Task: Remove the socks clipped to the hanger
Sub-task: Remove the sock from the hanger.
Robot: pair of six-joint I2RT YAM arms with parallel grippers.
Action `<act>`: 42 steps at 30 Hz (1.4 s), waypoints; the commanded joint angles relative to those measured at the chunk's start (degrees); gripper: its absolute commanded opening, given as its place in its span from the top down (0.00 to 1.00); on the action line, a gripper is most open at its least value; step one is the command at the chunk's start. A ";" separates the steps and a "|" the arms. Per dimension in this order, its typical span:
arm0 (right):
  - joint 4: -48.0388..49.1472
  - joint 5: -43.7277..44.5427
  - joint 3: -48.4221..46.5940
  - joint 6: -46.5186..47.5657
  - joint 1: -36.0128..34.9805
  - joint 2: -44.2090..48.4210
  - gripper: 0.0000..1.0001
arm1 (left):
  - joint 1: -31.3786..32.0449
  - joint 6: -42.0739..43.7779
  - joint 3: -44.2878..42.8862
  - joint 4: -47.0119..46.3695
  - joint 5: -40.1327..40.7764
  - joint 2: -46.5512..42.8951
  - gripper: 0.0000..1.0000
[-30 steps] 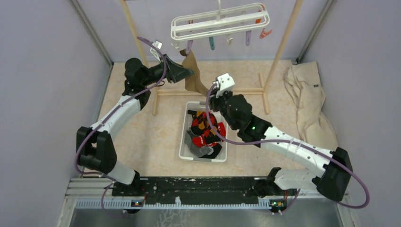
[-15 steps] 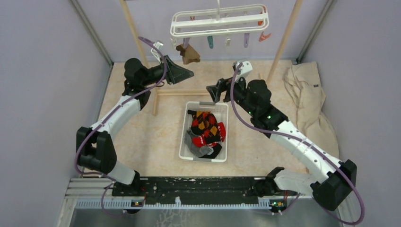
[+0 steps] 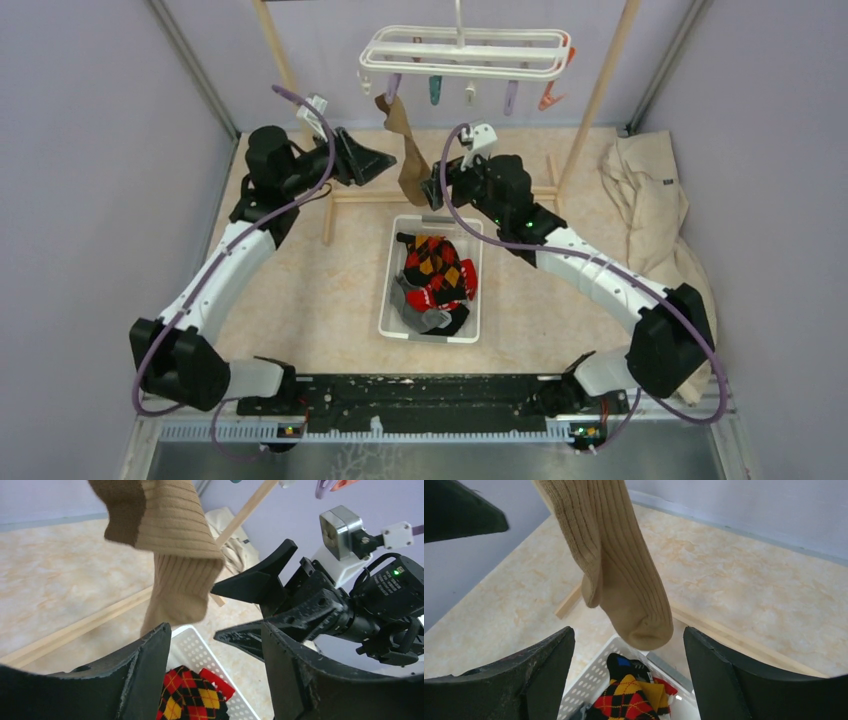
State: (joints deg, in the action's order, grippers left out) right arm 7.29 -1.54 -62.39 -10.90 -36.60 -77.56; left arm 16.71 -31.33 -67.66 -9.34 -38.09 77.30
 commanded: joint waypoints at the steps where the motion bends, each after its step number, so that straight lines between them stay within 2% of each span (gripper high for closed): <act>1: 8.29 1.27 -4.25 1.79 0.15 -1.95 0.20 | -0.27 4.30 2.09 7.80 9.07 -5.89 0.26; 4: 10.22 1.28 -5.59 3.24 -1.09 -3.71 0.20 | -0.27 5.51 3.34 10.94 13.56 -8.37 0.25; 12: 13.45 11.73 -11.75 9.02 -7.15 -11.17 0.19 | -0.28 6.46 6.56 14.72 20.79 -10.69 0.21; 23: 15.74 24.95 -21.76 7.74 -7.80 -22.67 0.19 | -0.27 6.98 8.15 15.50 21.66 -11.98 0.19; 25: 16.52 25.99 -23.13 8.02 -7.59 -24.16 0.18 | -0.27 6.99 8.32 15.68 21.48 -12.13 0.19; 28: 15.99 22.93 -26.00 6.97 -6.20 -26.71 0.20 | -0.27 6.90 8.67 15.62 21.07 -12.17 0.19; 29: 15.81 20.96 -26.74 6.16 -5.53 -27.29 0.22 | -0.27 6.90 8.68 15.70 21.02 -12.17 0.19; 31: 17.07 14.33 -26.68 3.34 -3.41 -27.72 0.34 | -0.30 6.81 8.68 15.58 20.78 -12.09 0.19; 34: 20.55 4.73 -24.70 -1.16 -0.20 -27.22 0.59 | -0.27 6.81 8.64 15.54 20.69 -12.12 0.19; 37: 22.46 -2.86 -23.29 -5.04 2.67 -26.83 0.94 | -0.27 6.81 8.47 15.42 20.45 -11.87 0.19; 38: 23.36 -5.23 -22.34 -7.06 3.55 -26.50 1.00 | -0.27 6.81 8.35 15.38 20.17 -11.77 0.19; 42: 28.82 -17.19 -19.17 -14.70 7.94 -25.64 1.00 | -0.27 6.79 7.71 14.93 18.74 -11.58 0.19</act>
State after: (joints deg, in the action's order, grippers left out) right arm 27.59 -3.64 -83.96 -16.16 -31.75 -105.30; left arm 16.71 -25.39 -59.24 6.48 -17.47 66.22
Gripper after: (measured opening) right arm 0.014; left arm 0.812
